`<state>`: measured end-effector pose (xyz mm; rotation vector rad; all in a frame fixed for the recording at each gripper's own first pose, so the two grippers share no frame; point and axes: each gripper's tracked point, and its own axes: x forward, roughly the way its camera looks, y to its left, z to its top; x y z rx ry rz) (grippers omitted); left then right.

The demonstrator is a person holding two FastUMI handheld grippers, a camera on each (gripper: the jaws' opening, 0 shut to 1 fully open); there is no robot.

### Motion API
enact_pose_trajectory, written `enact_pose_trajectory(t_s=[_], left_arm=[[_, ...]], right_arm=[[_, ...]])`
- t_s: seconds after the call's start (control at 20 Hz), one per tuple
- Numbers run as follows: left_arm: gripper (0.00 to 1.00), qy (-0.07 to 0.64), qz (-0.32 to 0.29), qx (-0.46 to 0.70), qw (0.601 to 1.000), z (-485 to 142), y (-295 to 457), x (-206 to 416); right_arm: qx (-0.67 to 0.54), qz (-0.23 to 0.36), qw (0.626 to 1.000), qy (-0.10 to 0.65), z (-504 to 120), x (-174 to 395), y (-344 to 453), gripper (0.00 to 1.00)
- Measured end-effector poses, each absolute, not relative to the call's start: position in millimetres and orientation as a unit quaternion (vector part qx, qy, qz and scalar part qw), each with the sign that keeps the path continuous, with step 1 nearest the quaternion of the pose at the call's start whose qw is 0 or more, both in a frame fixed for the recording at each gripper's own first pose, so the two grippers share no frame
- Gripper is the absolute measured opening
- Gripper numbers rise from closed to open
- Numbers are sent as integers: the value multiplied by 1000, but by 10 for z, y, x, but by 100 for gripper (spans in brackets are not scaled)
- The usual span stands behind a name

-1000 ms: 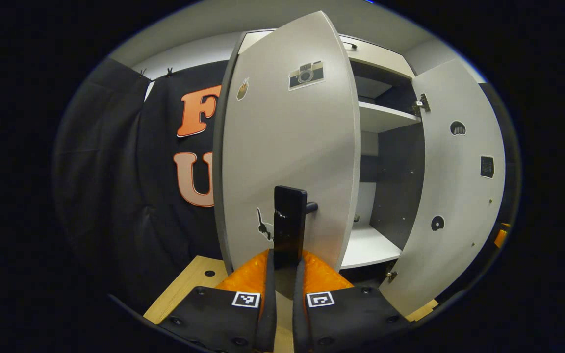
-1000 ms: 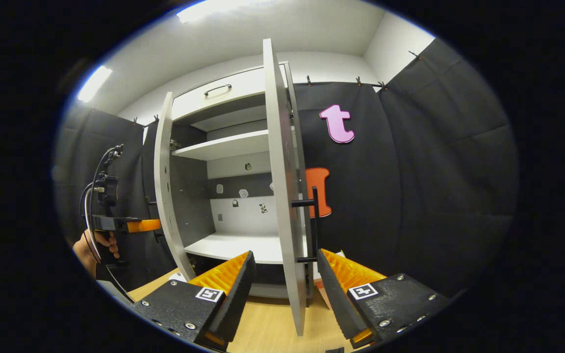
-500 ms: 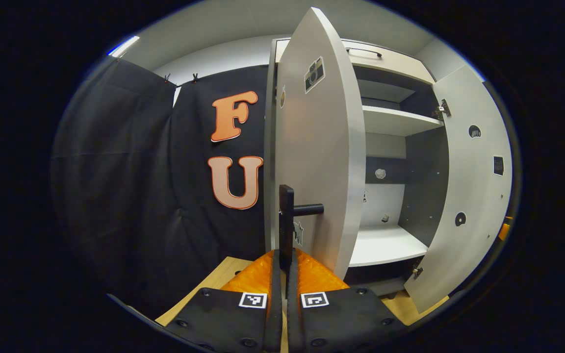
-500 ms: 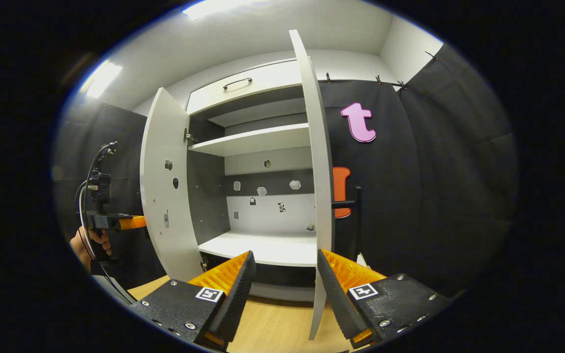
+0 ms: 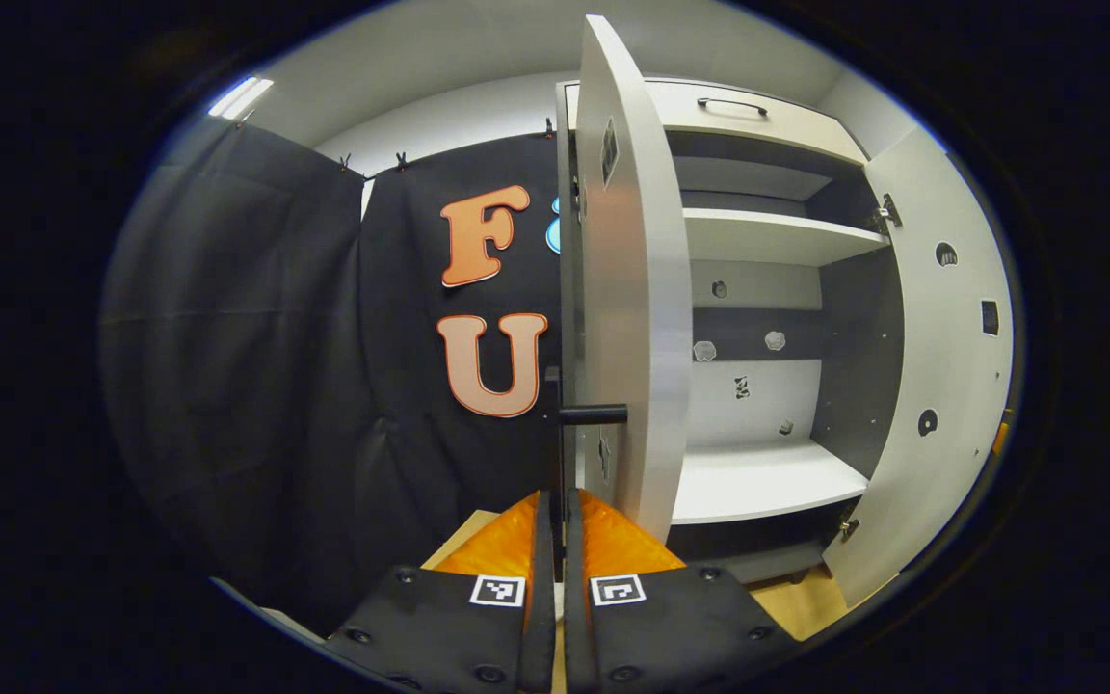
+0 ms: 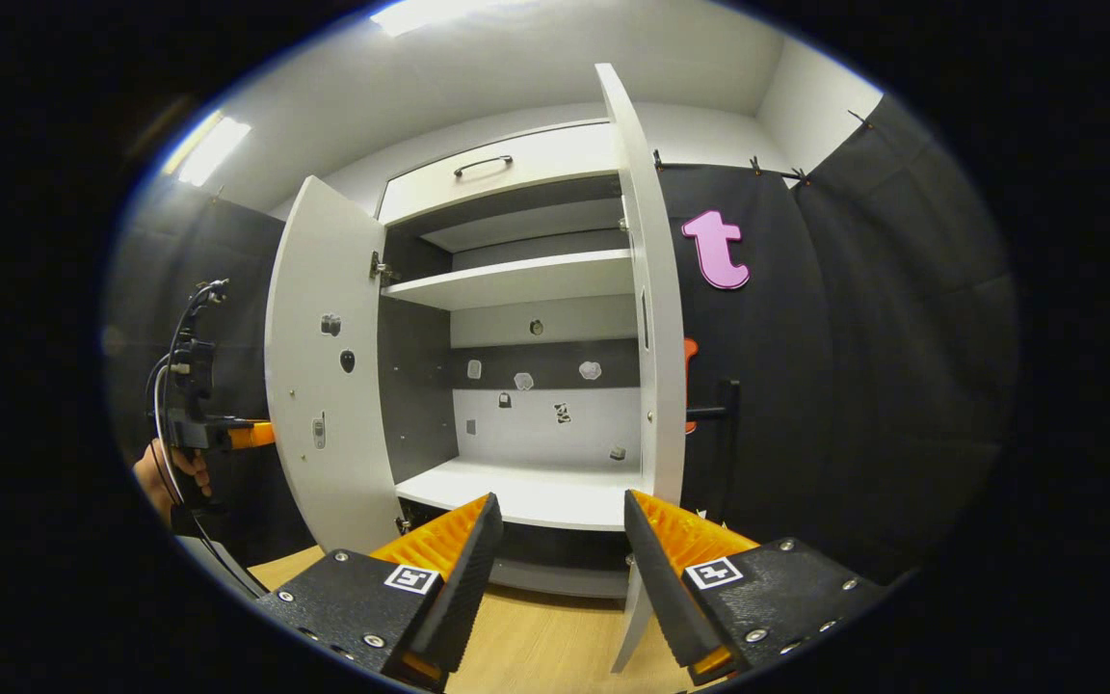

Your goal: Open the right door of the double-door shoe cabinet with the right hand, and open the left door with the left hand.

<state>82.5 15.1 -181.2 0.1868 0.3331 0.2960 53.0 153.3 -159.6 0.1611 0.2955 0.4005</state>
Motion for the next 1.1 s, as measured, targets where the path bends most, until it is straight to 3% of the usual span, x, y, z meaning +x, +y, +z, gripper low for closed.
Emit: enact_pose_trajectory(t_s=[0.25,0.6,0.7,0.75,0.9,1.1], left_arm=[[7,167,196,109,960,-1787,356,715],[8,138,157,93,973,-1690,142,691],[15,110,138,103,979,-1582,89,789],[25,97,134,104,981,-1542,71,837],[27,68,109,105,986,-1425,-83,977],[46,51,74,94,992,-1324,-364,1072]], right_arm=[[87,204,966,129,-1502,583,1595,78],[95,194,972,97,-1339,690,1617,78],[86,187,975,87,-1268,739,1614,78],[78,182,977,82,-1220,768,1606,79],[57,167,982,66,-1017,828,1573,81],[34,158,985,57,-827,911,1539,83]])
